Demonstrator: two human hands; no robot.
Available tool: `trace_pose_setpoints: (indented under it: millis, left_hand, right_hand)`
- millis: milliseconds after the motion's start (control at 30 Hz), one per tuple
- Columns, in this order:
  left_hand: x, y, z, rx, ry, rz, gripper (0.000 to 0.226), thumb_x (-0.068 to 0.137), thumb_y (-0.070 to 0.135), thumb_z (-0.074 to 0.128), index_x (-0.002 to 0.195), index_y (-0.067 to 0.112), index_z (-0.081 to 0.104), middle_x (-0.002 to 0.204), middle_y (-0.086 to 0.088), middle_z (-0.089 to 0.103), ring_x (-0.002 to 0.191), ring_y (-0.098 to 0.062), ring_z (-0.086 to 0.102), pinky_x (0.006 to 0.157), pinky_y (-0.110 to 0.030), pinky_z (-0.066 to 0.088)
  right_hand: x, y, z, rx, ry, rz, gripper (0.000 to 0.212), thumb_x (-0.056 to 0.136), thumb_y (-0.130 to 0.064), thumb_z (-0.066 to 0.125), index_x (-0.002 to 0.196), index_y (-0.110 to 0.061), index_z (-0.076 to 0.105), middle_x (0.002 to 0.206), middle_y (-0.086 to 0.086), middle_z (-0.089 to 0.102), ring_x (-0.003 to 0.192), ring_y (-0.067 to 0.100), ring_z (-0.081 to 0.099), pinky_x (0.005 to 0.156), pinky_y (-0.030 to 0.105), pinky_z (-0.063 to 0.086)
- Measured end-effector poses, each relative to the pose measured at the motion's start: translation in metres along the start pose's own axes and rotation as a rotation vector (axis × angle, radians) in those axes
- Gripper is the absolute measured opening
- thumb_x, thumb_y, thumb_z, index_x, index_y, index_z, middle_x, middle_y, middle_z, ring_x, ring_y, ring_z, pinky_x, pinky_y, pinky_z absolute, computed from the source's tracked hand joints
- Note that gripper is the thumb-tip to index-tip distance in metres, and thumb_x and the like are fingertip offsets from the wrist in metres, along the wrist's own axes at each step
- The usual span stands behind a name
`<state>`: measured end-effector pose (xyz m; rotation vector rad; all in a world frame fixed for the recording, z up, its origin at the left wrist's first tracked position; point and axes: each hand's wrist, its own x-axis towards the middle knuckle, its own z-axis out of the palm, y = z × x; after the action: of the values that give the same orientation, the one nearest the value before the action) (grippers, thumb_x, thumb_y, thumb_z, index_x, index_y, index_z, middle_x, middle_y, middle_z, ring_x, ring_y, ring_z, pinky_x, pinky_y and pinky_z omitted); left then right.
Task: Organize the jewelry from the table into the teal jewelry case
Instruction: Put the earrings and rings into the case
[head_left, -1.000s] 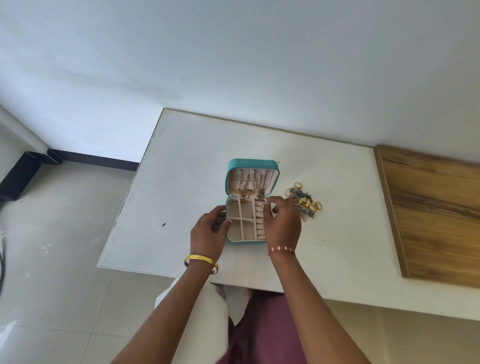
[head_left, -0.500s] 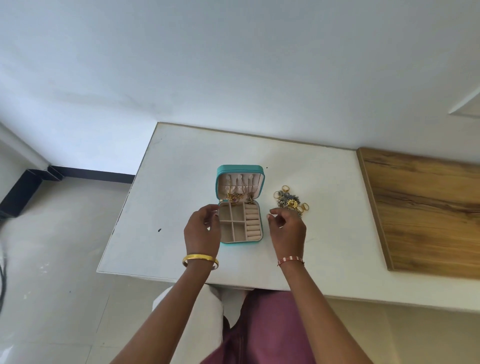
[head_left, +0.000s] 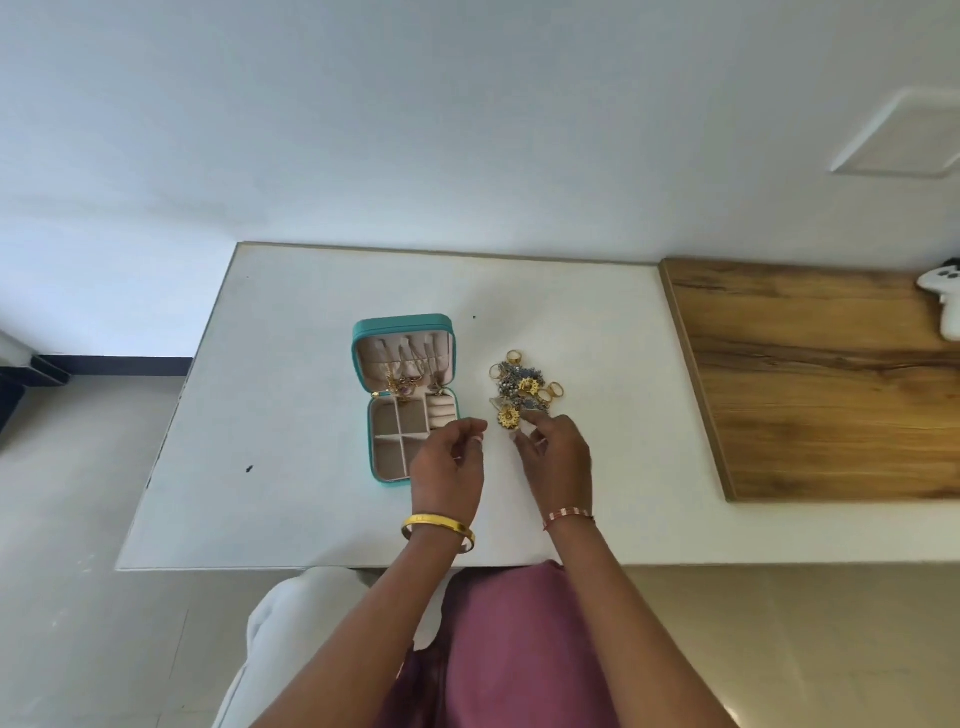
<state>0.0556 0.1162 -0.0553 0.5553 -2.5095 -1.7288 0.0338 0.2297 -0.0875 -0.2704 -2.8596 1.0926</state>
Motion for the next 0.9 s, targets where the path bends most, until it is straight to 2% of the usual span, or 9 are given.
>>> trace_pose_setpoints:
  millis: [67,167,300,433,567,767,900]
  left_hand:
    - [0.001,0.001,0.002,0.011,-0.004,-0.015,0.021,0.087,0.003,0.052,0.100,0.008,0.068,0.089,0.004,0.063,0.080,-0.009,0.057,0.065,0.003,0.039]
    - [0.001,0.004,0.004,0.002,-0.017,-0.035,0.021,0.088,0.003,0.051,0.100,0.009,0.067,0.088,0.002,0.064,0.080,-0.013,0.059,0.073,-0.013,0.046]
    - [0.002,0.010,0.012,0.006,-0.038,-0.036,0.021,0.088,0.003,0.051,0.099,0.009,0.067,0.084,0.002,0.064,0.076,-0.013,0.058,0.066,-0.005,0.043]
    - [0.005,0.018,0.023,-0.014,-0.072,-0.062,0.021,0.087,0.004,0.051,0.099,0.011,0.067,0.085,0.000,0.065,0.079,-0.017,0.060,0.079,-0.026,0.050]
    - [0.007,0.020,0.029,-0.037,-0.087,-0.101,0.022,0.087,0.004,0.052,0.099,0.011,0.068,0.087,-0.004,0.067,0.079,-0.017,0.060,0.083,-0.033,0.053]
    - [0.002,0.013,0.026,-0.070,-0.109,-0.133,0.023,0.087,0.001,0.049,0.097,0.013,0.067,0.089,-0.005,0.067,0.085,-0.020,0.062,0.086,-0.038,0.053]
    - [-0.001,0.012,0.025,-0.076,-0.113,-0.143,0.022,0.088,0.002,0.050,0.098,0.012,0.066,0.089,-0.004,0.067,0.085,-0.019,0.062,0.087,-0.038,0.053]
  right_hand:
    - [0.002,0.001,0.002,-0.071,-0.045,-0.037,0.028,0.086,-0.015,0.062,0.113,-0.011,0.065,0.100,0.015,0.059,0.092,0.027,0.057,0.075,0.028,0.045]
    - [0.004,0.000,0.002,-0.100,-0.057,-0.086,0.022,0.085,-0.013,0.061,0.106,-0.006,0.067,0.100,0.018,0.059,0.094,0.030,0.057,0.074,0.031,0.047]
    - [0.013,0.003,-0.006,-0.029,0.029,-0.033,0.022,0.086,-0.009,0.058,0.106,-0.007,0.066,0.098,0.016,0.060,0.089,0.029,0.059,0.072,0.028,0.045]
    - [0.029,0.008,-0.013,0.004,0.081,0.094,0.029,0.090,-0.008,0.052,0.116,-0.011,0.062,0.102,0.015,0.058,0.093,0.028,0.059,0.076,0.028,0.044]
    - [0.037,0.008,-0.013,-0.088,0.019,0.084,0.032,0.092,-0.008,0.047,0.122,-0.014,0.059,0.106,0.015,0.056,0.099,0.030,0.056,0.078,0.033,0.046]
    - [0.031,0.011,-0.009,-0.292,-0.005,-0.094,0.022,0.090,-0.003,0.048,0.106,-0.004,0.063,0.097,0.017,0.055,0.091,0.033,0.055,0.063,0.032,0.040]
    - [0.029,0.009,-0.013,-0.121,-0.024,0.013,0.015,0.088,-0.015,0.058,0.092,-0.003,0.065,0.098,0.015,0.057,0.088,0.028,0.057,0.064,0.025,0.037]
